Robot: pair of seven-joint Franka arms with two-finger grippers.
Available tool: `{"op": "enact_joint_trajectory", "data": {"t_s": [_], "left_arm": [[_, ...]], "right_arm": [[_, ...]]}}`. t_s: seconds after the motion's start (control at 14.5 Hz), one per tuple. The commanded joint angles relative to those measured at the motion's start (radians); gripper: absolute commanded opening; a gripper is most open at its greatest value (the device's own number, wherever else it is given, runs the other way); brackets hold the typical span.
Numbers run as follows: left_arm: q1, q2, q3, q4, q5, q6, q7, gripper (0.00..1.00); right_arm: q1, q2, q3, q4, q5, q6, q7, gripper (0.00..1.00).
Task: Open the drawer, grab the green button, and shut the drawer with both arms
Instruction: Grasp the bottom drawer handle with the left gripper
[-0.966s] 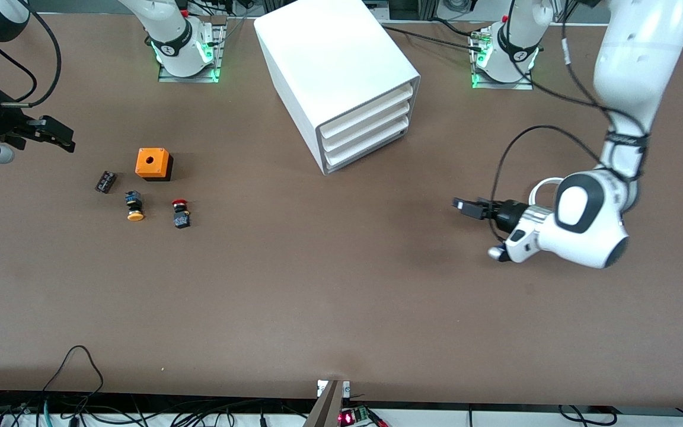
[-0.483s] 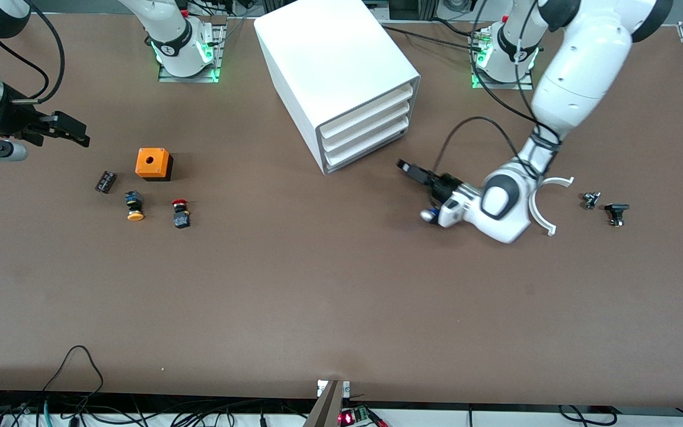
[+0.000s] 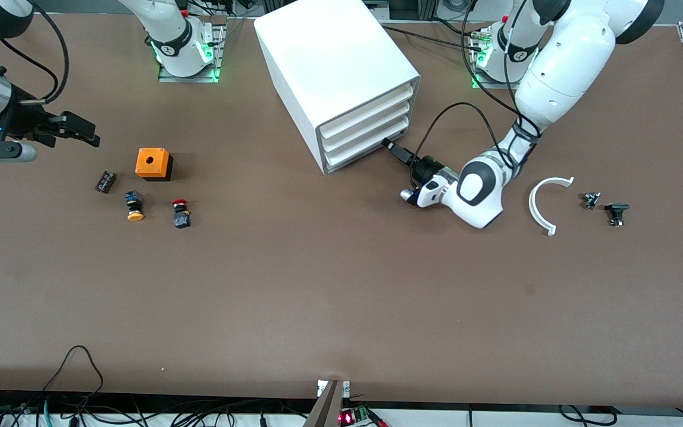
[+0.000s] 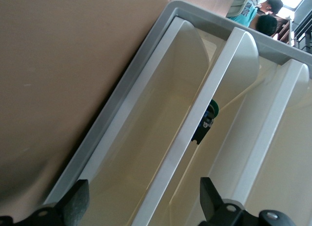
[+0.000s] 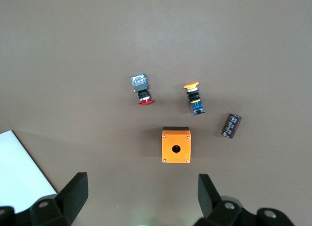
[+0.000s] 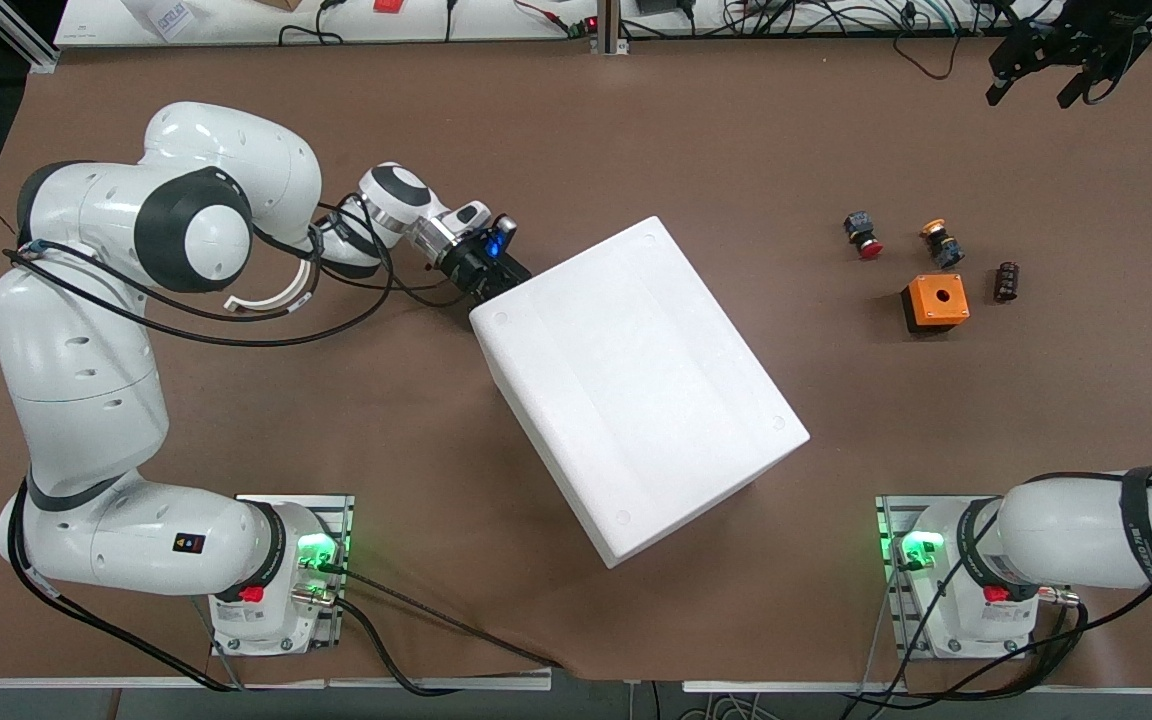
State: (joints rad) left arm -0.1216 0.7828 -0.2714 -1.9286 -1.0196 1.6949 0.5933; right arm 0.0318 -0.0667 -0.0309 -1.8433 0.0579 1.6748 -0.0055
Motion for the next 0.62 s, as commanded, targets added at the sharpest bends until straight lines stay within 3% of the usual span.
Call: {"op": "enact_joint_trajectory", "data": {"t_s": [0.0, 0.07, 0.14, 0.21, 0.55], "left_arm": [[0.007, -0.031, -0.051, -0.064, -0.040, 0.084, 0.029, 0.98], [0.007, -0.031, -0.055, -0.067, -0.040, 0.091, 0.029, 0.92], [0.007, -0.031, -0.055, -0.067, -0.040, 0.091, 0.034, 0.60], [0.008, -0.033, -0.054, -0.067, -0.040, 0.091, 0.066, 0.01], [0.031, -0.053, -0.010, -0.041, -0.022, 0.091, 0.115, 0.00]], "right_arm": [[0.031, -0.001, -0.001, -0.004, 0.014, -0.010, 0.004, 1.00], [0.034, -0.001, -0.001, -0.004, 0.014, -0.010, 0.004, 1.00], [0.039, -0.001, -0.001, -0.004, 0.013, -0.010, 0.004, 1.00], [0.039, -0.001, -0.001, -0.004, 0.011, -0.010, 0.004, 1.00], [0.062, 0.021, -0.001, 0.021, 0.016, 0.003, 0.007, 1.00]]}}
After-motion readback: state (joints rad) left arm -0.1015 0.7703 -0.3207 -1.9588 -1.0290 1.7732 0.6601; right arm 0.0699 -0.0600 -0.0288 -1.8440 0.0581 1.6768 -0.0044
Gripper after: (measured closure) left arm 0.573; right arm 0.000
